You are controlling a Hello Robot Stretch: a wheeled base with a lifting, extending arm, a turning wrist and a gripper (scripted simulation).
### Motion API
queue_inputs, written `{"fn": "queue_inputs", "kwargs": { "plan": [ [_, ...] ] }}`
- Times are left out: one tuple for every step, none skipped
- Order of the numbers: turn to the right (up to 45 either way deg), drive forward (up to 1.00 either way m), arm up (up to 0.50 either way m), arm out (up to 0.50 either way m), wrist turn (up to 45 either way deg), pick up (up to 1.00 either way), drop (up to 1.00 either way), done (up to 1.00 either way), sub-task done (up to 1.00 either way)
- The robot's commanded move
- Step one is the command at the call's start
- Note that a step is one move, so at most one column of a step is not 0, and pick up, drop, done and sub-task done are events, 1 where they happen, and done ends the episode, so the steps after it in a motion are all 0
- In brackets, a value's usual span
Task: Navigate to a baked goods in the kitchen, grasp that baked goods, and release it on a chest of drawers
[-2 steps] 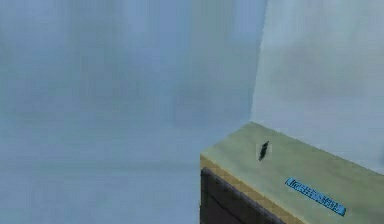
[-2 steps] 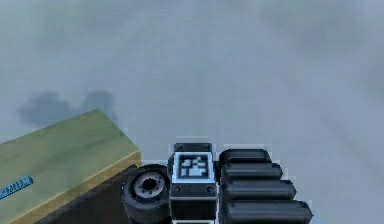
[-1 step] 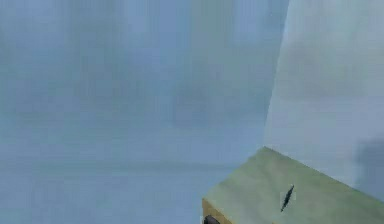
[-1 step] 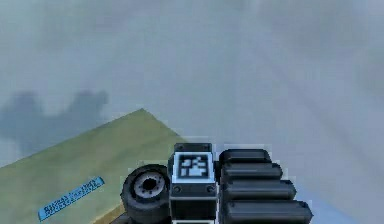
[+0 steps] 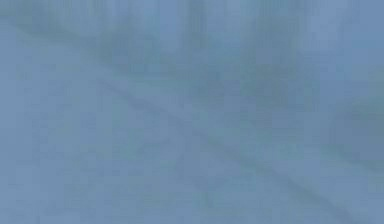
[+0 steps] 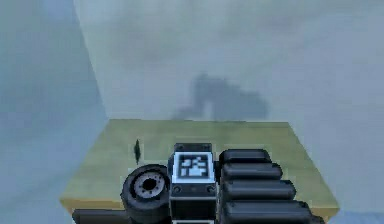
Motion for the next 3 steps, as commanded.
{"fn": "queue_inputs", "kwargs": {
  "plan": [
    [-33.0, 0.0, 0.0, 0.0, 0.0, 0.0, 0.0, 0.0, 0.0],
    [45.0, 0.0, 0.0, 0.0, 0.0, 0.0, 0.0, 0.0, 0.0],
    [24.0, 0.0, 0.0, 0.0, 0.0, 0.0, 0.0, 0.0, 0.0]
  ]
}}
